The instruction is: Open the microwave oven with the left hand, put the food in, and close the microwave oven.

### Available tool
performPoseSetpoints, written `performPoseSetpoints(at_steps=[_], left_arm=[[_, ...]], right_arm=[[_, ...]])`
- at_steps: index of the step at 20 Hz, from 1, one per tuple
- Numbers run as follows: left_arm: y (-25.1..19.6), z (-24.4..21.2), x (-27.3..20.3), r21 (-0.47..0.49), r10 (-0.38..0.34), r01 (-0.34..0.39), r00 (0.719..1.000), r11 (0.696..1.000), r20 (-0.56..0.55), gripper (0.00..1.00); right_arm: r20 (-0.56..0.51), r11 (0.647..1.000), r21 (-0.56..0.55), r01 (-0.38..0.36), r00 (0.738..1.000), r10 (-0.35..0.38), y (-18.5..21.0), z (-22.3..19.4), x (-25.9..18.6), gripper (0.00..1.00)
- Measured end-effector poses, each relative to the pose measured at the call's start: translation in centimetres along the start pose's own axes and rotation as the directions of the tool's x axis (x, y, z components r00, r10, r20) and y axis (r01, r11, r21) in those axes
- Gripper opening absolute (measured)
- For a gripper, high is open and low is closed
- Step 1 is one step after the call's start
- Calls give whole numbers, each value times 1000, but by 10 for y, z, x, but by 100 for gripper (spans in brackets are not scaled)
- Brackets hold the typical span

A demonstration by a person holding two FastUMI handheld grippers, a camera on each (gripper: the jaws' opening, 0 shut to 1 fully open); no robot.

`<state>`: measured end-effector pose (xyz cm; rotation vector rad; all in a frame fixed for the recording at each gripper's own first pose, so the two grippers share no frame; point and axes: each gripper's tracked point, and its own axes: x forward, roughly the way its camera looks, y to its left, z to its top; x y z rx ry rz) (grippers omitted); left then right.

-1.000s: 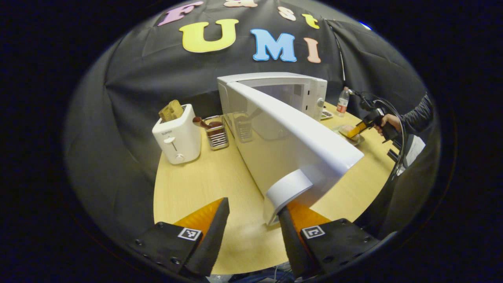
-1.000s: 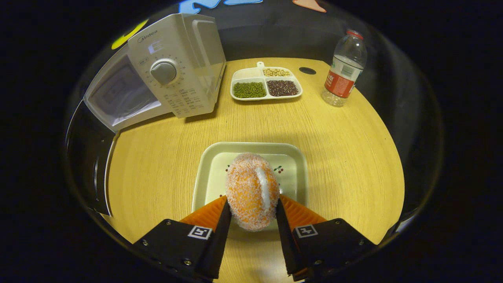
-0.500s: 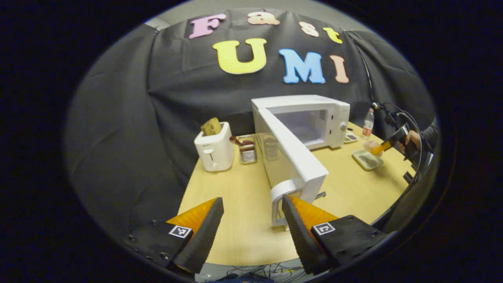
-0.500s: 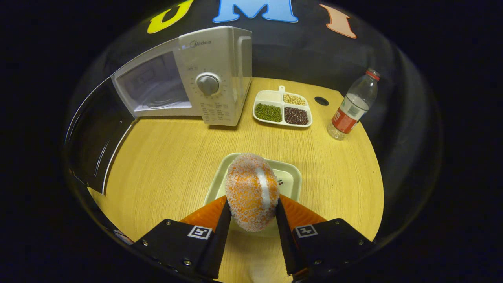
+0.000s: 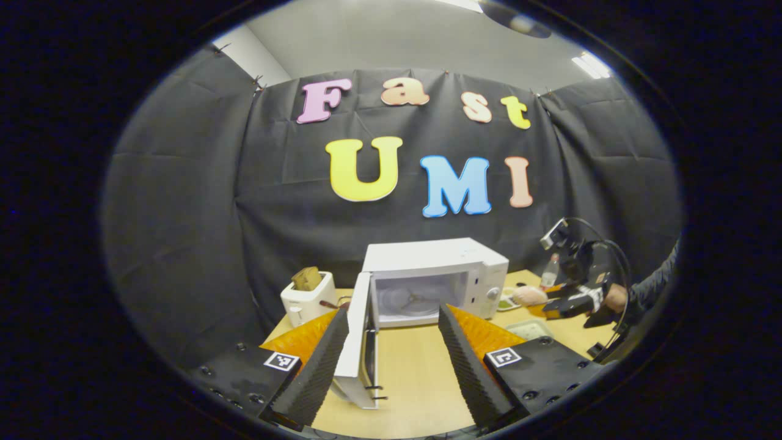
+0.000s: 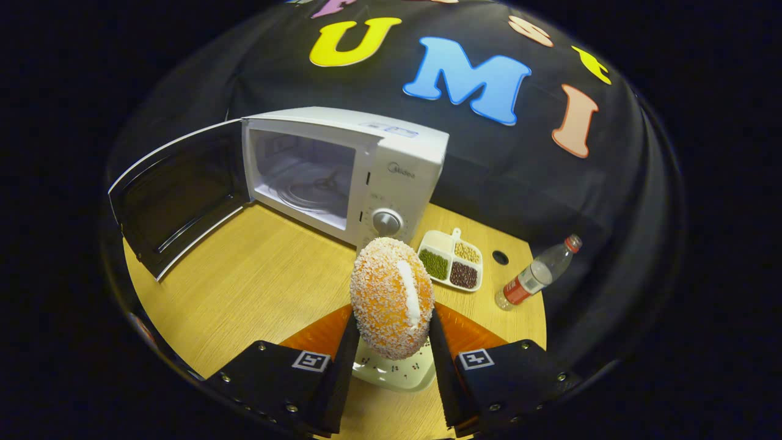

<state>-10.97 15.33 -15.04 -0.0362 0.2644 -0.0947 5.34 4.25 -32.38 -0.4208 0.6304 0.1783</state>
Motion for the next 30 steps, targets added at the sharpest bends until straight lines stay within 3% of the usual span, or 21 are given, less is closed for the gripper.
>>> performPoseSetpoints(at_steps=[5, 11, 19, 26, 30], left_arm=[[-4, 4, -19, -16, 16, -16, 1000, 1000, -1, 96], [6, 22, -47, -5, 80, -79, 997, 997, 25, 95], [19, 69, -64, -21, 128, -127, 989, 992, 78, 96], [47, 77, -67, 13, 192, -193, 980, 981, 51, 96], [52, 68, -63, 26, 204, -204, 979, 979, 2, 96]], right_arm=[[134, 978, -204, 33, 991, -6, 25, 46, -1, 62], [233, 937, -345, 55, 972, 29, 58, 97, 28, 61], [229, 828, -555, 79, 971, 61, 106, 123, 106, 62], [221, 746, -646, 161, 975, -20, 110, 130, 177, 62], [260, 661, -713, 232, 964, -58, 108, 147, 214, 61]])
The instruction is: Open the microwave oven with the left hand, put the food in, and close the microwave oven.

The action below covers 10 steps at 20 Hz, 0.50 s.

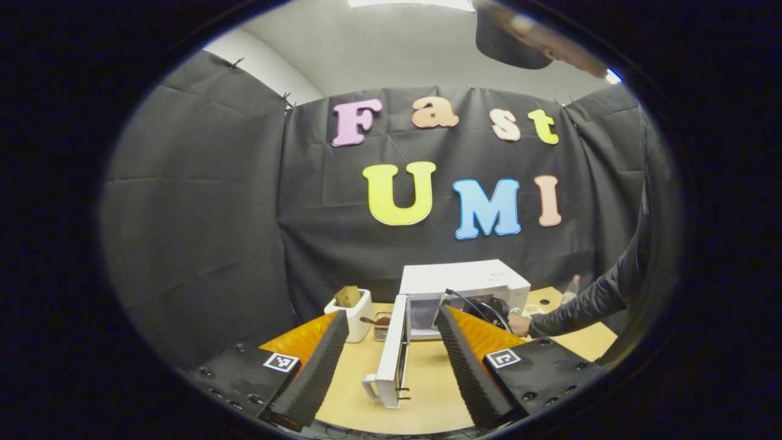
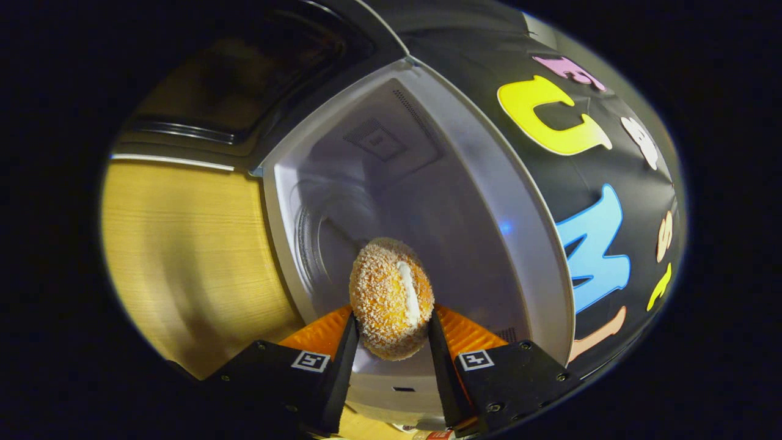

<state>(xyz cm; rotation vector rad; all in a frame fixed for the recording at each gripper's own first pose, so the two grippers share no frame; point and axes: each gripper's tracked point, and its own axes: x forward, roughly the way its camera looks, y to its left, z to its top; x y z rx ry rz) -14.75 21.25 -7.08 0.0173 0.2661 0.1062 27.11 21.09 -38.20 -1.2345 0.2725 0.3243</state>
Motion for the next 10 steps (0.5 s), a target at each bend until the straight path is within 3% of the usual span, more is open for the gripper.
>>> performPoseSetpoints(at_steps=[6, 9, 10], left_arm=[[3, -12, -1, 31, 38, -36, 997, 999, -64, 96], [2, -13, -3, 38, 52, -49, 995, 998, -81, 96], [4, -13, -3, 39, 56, -53, 995, 998, -83, 96]], right_arm=[[-25, 1000, -30, 7, 1000, -8, 3, 13, 60, 62], [-28, 1000, -10, -2, 1000, 1, 5, 16, 63, 62], [-15, 999, -5, -34, 999, 34, 15, 21, 68, 62]])
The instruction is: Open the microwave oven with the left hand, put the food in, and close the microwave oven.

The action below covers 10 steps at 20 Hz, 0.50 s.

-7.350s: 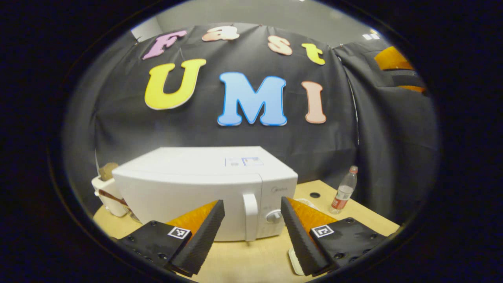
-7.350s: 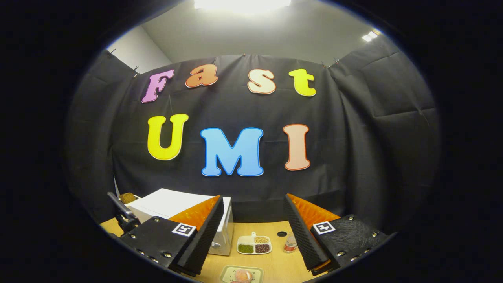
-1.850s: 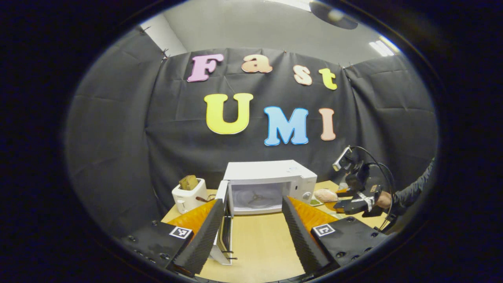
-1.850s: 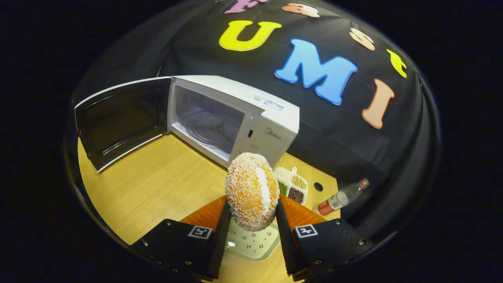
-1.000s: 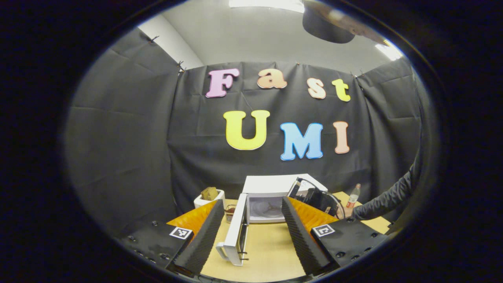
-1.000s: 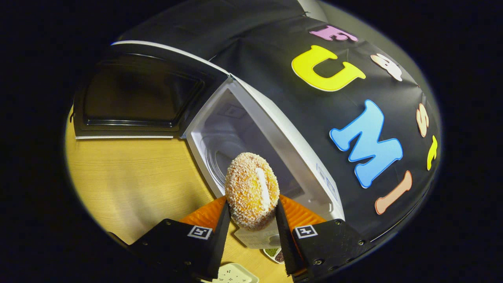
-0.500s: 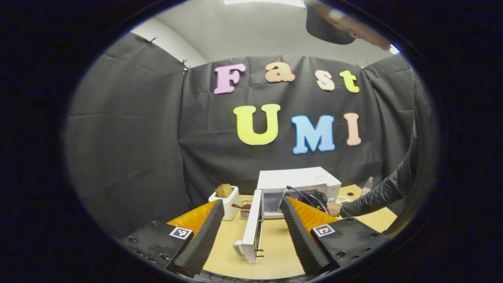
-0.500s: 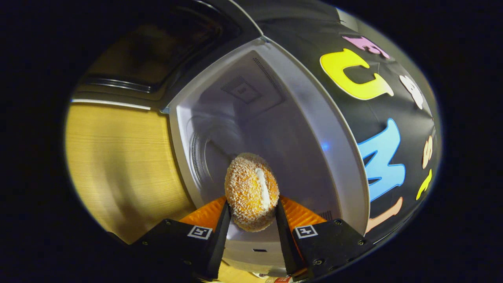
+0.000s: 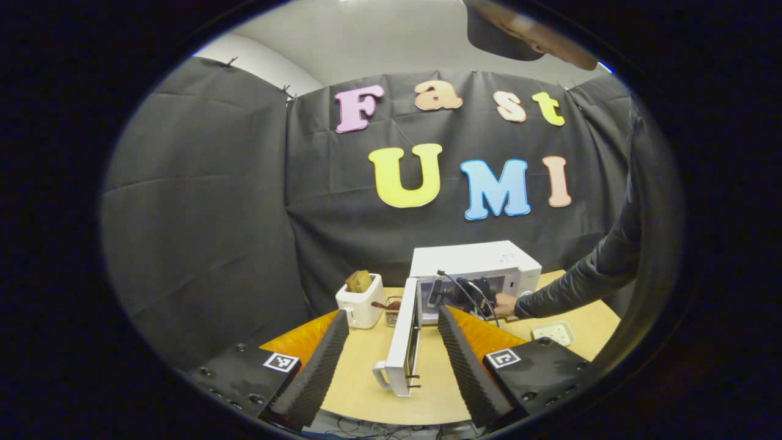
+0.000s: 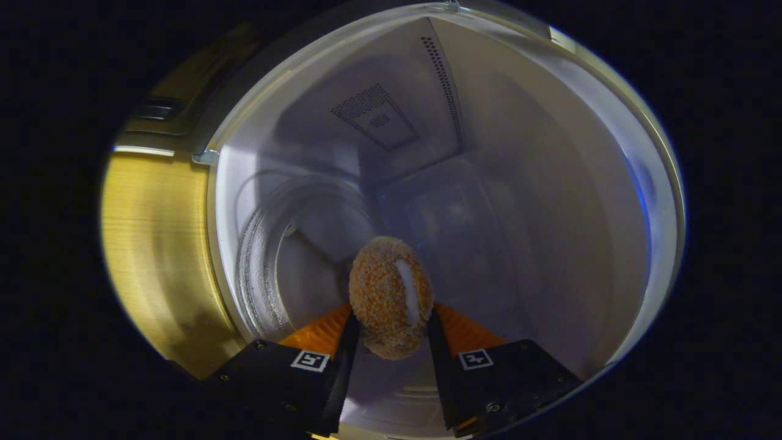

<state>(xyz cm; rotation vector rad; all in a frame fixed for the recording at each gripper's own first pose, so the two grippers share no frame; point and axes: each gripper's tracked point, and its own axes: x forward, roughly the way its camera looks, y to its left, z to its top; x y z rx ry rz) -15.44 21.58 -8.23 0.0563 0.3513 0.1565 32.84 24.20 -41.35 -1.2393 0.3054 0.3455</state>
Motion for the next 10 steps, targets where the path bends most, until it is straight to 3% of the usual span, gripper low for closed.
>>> performPoseSetpoints(at_steps=[2, 5, 10], left_arm=[[1, 1, 2, -4, 0, 0, 1000, 1000, 3, 96], [-4, 3, 7, -13, -11, 11, 1000, 1000, 15, 96], [-21, 4, 23, -37, -66, 68, 997, 997, 40, 97]], right_arm=[[13, 1000, 14, 20, 1000, -20, -3, 4, -4, 69], [26, 998, 62, 4, 1000, -6, -2, 6, -19, 94], [80, 995, 103, -5, 997, -3, 0, -10, -76, 96]])
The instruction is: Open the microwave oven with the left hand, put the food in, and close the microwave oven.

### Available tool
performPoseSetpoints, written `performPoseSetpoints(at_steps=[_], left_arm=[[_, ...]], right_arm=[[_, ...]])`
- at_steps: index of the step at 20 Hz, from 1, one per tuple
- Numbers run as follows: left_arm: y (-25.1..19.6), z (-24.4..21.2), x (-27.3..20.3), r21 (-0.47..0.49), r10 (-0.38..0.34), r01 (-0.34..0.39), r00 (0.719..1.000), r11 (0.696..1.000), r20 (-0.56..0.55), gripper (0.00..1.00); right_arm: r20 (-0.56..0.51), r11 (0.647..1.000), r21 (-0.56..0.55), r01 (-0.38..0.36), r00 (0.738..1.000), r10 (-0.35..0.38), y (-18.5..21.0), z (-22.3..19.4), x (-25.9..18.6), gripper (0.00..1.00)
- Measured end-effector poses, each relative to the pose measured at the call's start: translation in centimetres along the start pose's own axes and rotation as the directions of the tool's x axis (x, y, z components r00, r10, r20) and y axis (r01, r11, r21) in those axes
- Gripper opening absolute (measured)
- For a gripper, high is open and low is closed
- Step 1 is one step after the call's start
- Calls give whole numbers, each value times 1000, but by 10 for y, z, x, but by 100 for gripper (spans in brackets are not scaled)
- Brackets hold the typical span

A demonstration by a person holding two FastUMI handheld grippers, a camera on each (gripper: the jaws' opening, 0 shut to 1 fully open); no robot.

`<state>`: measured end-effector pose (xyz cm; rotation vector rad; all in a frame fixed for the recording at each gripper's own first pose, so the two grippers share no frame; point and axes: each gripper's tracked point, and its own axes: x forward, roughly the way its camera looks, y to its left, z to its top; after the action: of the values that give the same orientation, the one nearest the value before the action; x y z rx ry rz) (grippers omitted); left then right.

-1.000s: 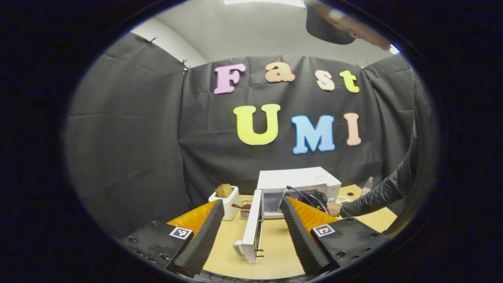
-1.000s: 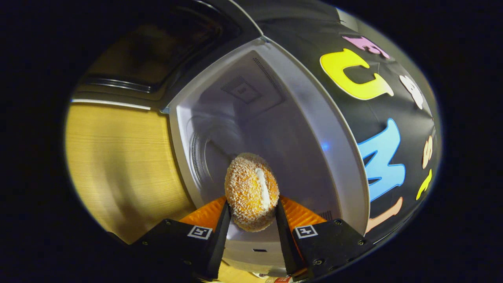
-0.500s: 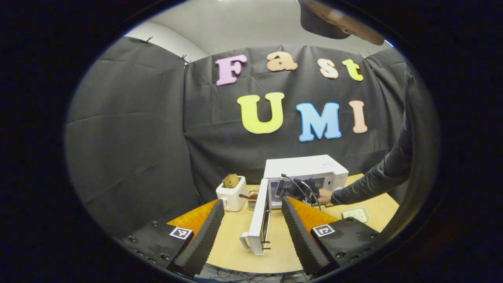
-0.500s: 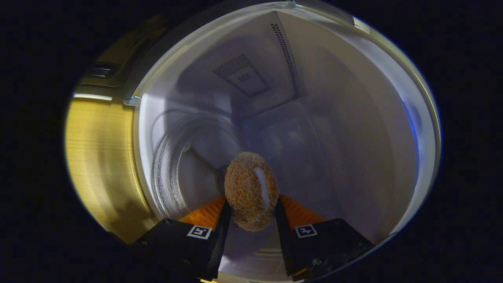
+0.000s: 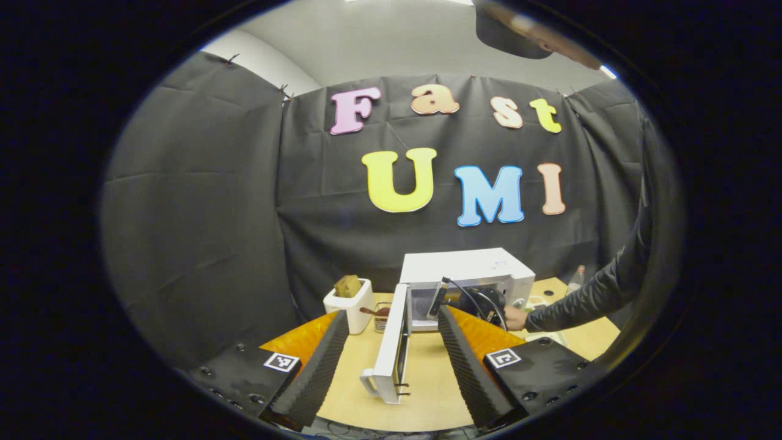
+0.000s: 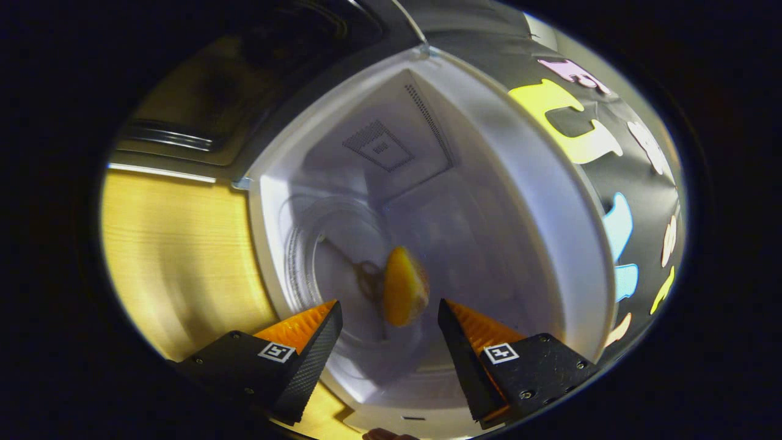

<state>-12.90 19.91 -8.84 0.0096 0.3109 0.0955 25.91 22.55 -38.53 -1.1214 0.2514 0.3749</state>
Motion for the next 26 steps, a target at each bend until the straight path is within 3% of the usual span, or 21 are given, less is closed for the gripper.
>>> performPoseSetpoints(at_steps=[5, 8, 11, 14, 18, 20, 22, 26], left_arm=[[-25, -4, 30, -15, -112, 112, 993, 994, 29, 97], [-44, -4, 47, -11, -179, 179, 983, 984, 40, 96], [-57, -5, 63, -18, -240, 241, 969, 970, 54, 96], [-62, -9, 80, -10, -280, 281, 958, 960, 62, 96], [-64, -6, 96, 11, -304, 305, 948, 952, 98, 96], [-66, -5, 104, 1, -310, 312, 944, 950, 115, 96], [-64, -5, 109, -30, -302, 308, 945, 951, 128, 95], [-41, -22, 113, -55, -273, 280, 955, 958, 116, 96]], right_arm=[[38, 976, 218, -6, 999, -2, -14, -12, -90, 96], [40, 927, 374, 40, 997, -59, -40, -17, -141, 96], [26, 846, 525, 96, 991, -128, -72, -22, -191, 96], [30, 724, 684, 86, 989, -145, -91, -19, -230, 96], [-39, 539, 824, 175, 967, -253, -137, -20, -282, 97], [-66, 469, 858, 210, 950, -305, -153, -20, -308, 97], [-93, 437, 864, 249, 933, -347, -163, -22, -330, 97], [-108, 422, 865, 273, 921, -373, -162, -15, -361, 97]])
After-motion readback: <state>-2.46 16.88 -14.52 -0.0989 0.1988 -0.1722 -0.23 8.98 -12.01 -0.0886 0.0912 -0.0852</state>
